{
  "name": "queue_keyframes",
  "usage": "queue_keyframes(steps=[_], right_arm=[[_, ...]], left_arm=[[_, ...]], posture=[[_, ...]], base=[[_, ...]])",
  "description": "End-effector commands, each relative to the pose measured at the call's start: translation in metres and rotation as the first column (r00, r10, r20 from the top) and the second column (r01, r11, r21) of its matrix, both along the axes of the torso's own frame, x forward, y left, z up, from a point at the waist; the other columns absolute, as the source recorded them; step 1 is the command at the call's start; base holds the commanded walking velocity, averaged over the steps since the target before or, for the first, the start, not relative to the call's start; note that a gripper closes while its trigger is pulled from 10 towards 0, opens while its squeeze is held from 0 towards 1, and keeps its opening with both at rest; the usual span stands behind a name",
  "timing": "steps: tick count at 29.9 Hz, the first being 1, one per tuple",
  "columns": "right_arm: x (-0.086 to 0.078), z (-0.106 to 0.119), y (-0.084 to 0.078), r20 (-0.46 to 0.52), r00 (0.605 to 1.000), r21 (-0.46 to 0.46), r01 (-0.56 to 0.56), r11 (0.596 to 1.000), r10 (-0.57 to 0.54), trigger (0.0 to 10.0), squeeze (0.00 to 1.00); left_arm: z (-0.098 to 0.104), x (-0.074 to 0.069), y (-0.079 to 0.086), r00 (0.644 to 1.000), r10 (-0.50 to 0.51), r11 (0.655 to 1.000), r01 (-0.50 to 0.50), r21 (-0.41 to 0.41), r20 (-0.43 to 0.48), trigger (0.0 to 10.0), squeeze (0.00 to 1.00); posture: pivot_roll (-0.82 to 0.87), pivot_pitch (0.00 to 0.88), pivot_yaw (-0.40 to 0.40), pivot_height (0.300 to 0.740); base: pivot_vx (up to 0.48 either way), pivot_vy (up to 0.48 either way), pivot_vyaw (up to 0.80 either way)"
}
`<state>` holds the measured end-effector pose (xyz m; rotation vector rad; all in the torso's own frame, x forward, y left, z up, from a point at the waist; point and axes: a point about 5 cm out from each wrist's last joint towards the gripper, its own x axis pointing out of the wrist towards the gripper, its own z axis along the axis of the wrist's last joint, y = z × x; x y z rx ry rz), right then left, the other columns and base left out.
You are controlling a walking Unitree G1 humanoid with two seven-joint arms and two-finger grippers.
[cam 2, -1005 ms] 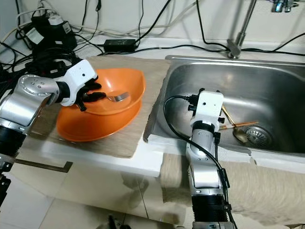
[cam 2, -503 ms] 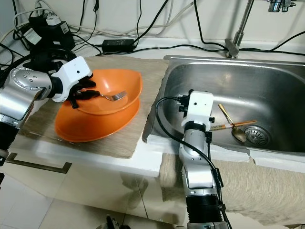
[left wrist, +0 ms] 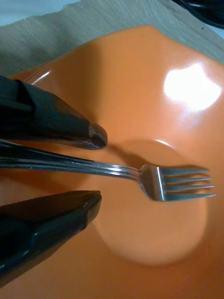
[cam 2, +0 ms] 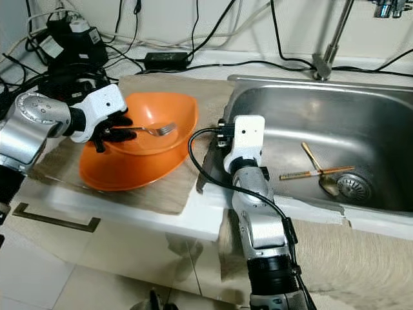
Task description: Kitchen organization
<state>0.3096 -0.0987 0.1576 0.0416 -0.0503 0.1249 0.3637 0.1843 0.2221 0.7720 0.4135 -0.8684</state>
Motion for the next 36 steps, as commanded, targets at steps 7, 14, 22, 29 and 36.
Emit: queue_keyframes(steps=[7, 14, 22, 29, 36], right_arm=[[-0.001, -0.007, -0.004, -0.013, 0.997, -0.018, 0.079, 0.997, -0.08, 10.0, 0.0], [0.0, -0.006, -0.001, 0.014, 0.998, -0.03, 0.069, 0.997, -0.068, 10.0, 0.0], [0.001, 0.0, 0.004, 0.051, 0.998, -0.027, 0.049, 0.998, -0.047, 10.0, 0.0], [-0.001, -0.002, 0.009, 0.053, 0.999, -0.021, 0.009, 1.0, -0.008, 10.0, 0.0], [-0.003, 0.0, 0.024, 0.002, 0.991, 0.112, -0.133, 0.985, 0.134, 10.0, 0.0]], left_arm=[[0.005, 0.002, -0.004, 1.0, 0.0, 1.0, 0.0, -0.016, 0.013, 10.0, 0.0], [0.007, 0.004, -0.004, 0.999, 0.016, 1.0, -0.015, -0.027, 0.033, 10.0, 0.0], [0.007, 0.005, -0.003, 0.998, 0.033, 0.999, -0.032, -0.034, 0.047, 10.0, 0.0], [0.006, 0.006, -0.001, 0.997, 0.055, 0.998, -0.052, -0.039, 0.06, 10.0, 0.0], [0.005, 0.007, 0.007, 0.997, 0.054, 0.998, -0.055, 0.008, 0.056, 10.0, 0.0]], posture=[[0.03, 0.0, 0.116, 0.74], [0.04, 0.0, 0.108, 0.74], [0.04, 0.0, 0.102, 0.74], [0.04, 0.0, 0.102, 0.74], [0.04, 0.0, 0.107, 0.74]], base=[[0.0, 0.0, -0.4], [0.0, 0.0, -0.65], [0.0, 0.0, 0.0], [0.0, 0.0, 0.0], [0.0, 0.0, 0.0]])
